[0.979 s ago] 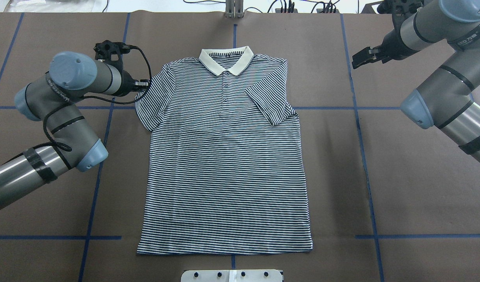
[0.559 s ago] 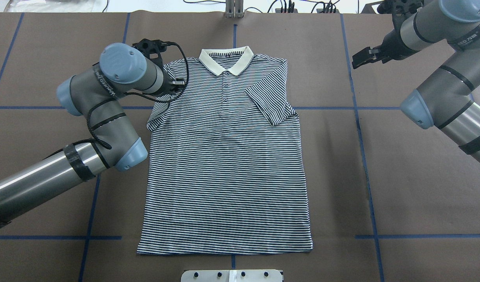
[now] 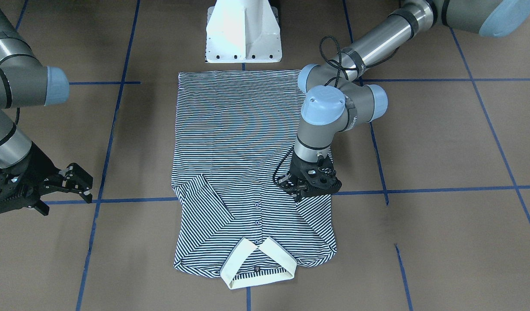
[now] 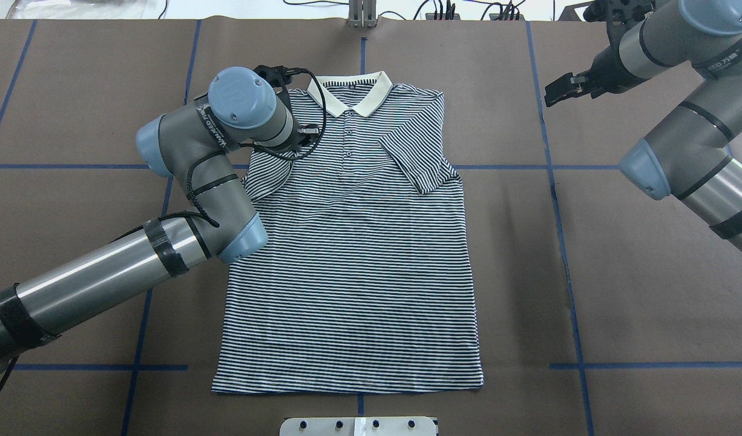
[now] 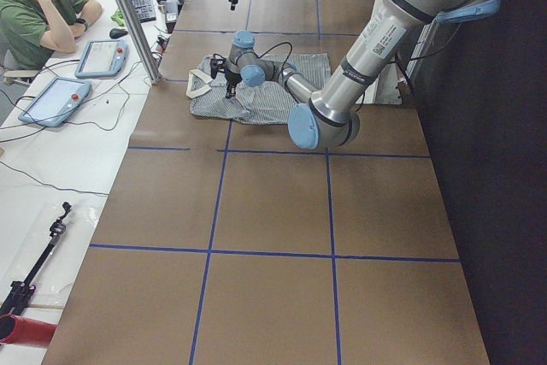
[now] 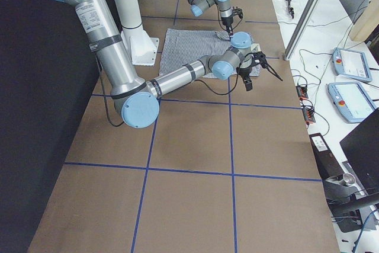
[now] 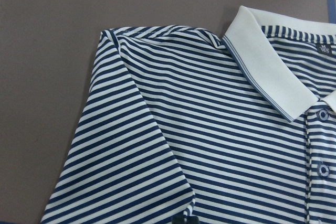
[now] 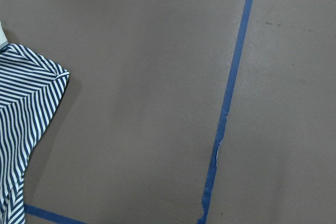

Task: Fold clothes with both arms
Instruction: 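Grasp the sleeve with the left gripper and fold it onto the shirt body, then move both grippers to the hem corners nearest the robot and grasp them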

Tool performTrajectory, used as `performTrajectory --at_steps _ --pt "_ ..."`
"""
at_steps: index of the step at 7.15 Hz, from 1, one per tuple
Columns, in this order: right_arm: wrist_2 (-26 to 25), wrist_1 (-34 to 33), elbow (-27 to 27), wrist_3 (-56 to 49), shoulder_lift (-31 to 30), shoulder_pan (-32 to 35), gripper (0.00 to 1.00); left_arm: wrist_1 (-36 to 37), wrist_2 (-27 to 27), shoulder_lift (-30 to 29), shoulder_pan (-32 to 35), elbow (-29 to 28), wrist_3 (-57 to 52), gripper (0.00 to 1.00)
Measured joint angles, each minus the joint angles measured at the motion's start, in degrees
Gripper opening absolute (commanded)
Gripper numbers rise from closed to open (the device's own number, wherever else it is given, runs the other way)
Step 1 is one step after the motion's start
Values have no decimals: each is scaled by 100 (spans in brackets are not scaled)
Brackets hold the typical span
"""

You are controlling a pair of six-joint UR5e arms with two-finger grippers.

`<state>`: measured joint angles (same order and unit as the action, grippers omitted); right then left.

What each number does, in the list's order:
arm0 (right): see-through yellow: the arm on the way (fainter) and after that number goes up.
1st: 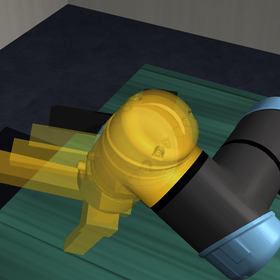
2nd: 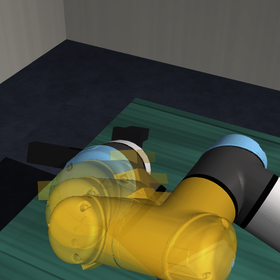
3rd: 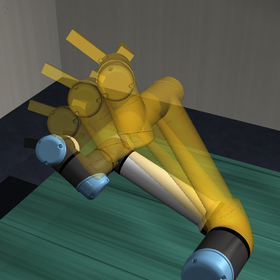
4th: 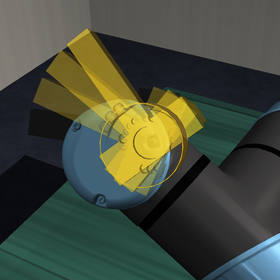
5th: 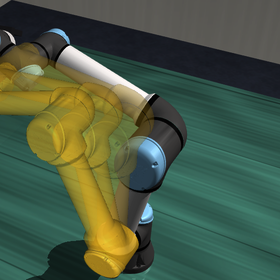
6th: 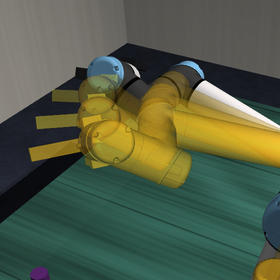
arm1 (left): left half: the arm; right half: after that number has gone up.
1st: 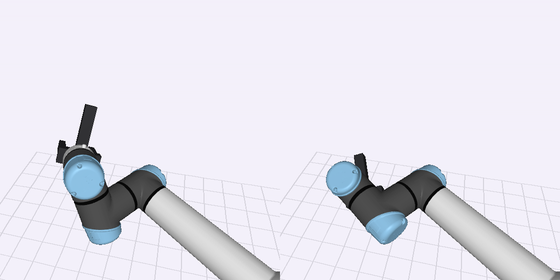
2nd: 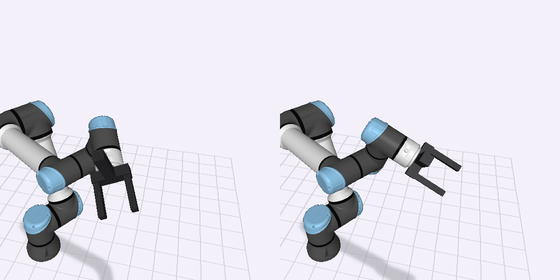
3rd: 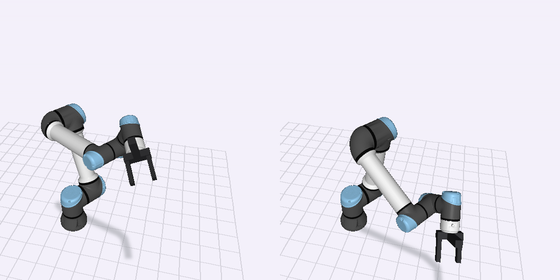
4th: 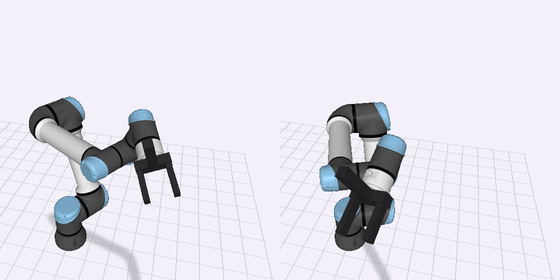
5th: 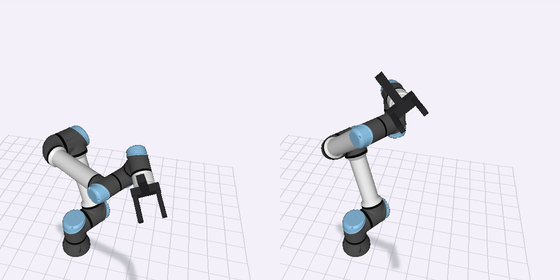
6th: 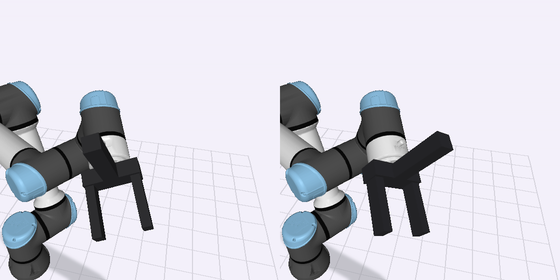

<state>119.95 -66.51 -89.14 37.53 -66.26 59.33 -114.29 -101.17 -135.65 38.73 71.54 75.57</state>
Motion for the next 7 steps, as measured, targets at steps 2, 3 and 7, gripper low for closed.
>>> performTrajectory --at_steps 2,3,7 --pt "2 6 -29 0 8 -3 100 -28 -9 -114 -26 -135 -257 100" --pt "10 6 -57 11 15 -22 100 -31 -27 -91 -27 -65 -580 100" --pt "-328 -44 -927 2040 -91 -1004 100 14 -291 919 -28 1456 -1095 100"
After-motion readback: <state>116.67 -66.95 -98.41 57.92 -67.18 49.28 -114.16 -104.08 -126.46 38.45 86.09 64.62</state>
